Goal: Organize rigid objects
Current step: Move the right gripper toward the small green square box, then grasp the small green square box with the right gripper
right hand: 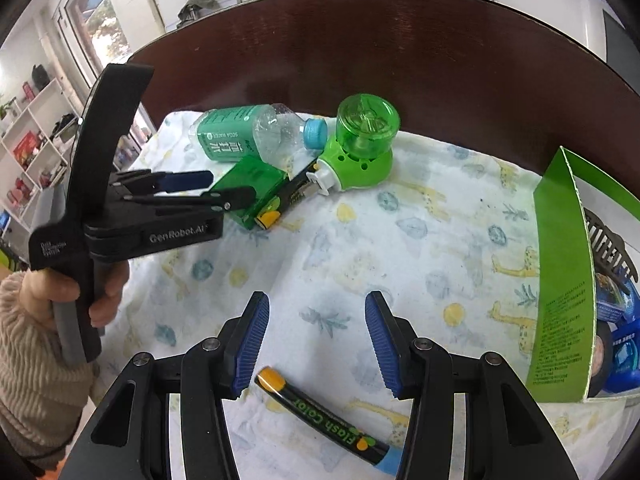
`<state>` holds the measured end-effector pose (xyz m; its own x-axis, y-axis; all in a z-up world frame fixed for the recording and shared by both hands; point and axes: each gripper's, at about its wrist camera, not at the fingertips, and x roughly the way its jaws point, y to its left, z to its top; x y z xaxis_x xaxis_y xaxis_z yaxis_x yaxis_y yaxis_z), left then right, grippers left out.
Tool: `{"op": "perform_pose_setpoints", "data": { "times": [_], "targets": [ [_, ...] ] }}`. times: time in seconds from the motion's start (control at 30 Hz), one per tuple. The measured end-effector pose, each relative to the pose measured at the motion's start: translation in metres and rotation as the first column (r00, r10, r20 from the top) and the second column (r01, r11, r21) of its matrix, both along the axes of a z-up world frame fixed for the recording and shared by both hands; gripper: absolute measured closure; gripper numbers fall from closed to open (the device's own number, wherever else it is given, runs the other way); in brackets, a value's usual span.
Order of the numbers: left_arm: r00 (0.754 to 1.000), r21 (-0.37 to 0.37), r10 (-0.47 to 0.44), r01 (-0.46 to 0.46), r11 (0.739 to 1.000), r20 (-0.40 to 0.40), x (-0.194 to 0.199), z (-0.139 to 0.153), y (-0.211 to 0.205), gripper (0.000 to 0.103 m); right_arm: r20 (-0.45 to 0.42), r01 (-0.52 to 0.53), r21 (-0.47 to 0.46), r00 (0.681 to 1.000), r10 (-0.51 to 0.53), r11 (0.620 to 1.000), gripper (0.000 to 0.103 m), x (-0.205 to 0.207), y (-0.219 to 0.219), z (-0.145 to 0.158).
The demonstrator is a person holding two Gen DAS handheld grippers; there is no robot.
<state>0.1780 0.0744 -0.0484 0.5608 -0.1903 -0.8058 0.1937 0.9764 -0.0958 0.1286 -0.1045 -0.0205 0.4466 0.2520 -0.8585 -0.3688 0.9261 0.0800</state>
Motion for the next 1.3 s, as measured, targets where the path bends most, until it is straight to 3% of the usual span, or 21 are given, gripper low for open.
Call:
{"op": "perform_pose_setpoints", "data": {
  "times": [0.23, 0.4, 0.53, 0.67, 1.17, 1.23, 1.3],
  "targets": [
    [0.993, -0.061, -0.119, 0.118, 0.991, -0.014, -0.046, 0.002, -0.004, 0.046, 0.014, 0.031, 0.083, 0.999, -0.033, 0.996, 0.052, 0.029, 0.019, 0.011],
    [0.994, -0.054, -0.108, 0.108, 0.993, -0.014, -0.065, 0.003, 0.007, 0.046, -0.057, 0.069, 0.128, 0.996, -0.062, 0.989, 0.052, 0.039, 0.023, -0.005],
    [0.998, -0.080, -0.060, 0.057, 0.995, -0.026, -0.058, 0.004, 0.026, 0.046, -0.167, 0.123, 0.175, 0.982, -0.094, 0.977, 0.052, 0.040, 0.021, -0.025],
    [0.997, -0.063, -0.079, 0.078, 0.995, -0.016, -0.065, 0.006, 0.026, 0.046, -0.222, 0.154, 0.240, 0.970, -0.100, 0.958, 0.053, 0.038, 0.022, -0.035],
    [0.995, -0.105, -0.094, 0.090, 0.990, -0.031, -0.080, 0.004, 0.020, 0.044, -0.270, 0.167, 0.230, 0.957, -0.102, 0.959, 0.053, 0.038, 0.046, -0.047],
    [0.995, -0.098, -0.096, 0.093, 0.991, -0.025, -0.083, 0.005, 0.017, 0.045, -0.282, 0.157, 0.230, 0.955, -0.088, 0.961, 0.064, 0.039, 0.050, -0.050],
    [0.996, -0.094, -0.090, 0.088, 0.992, -0.021, -0.084, 0.005, 0.016, 0.046, -0.283, 0.159, 0.202, 0.954, -0.097, 0.966, 0.067, 0.038, 0.054, -0.054]
  ]
}}
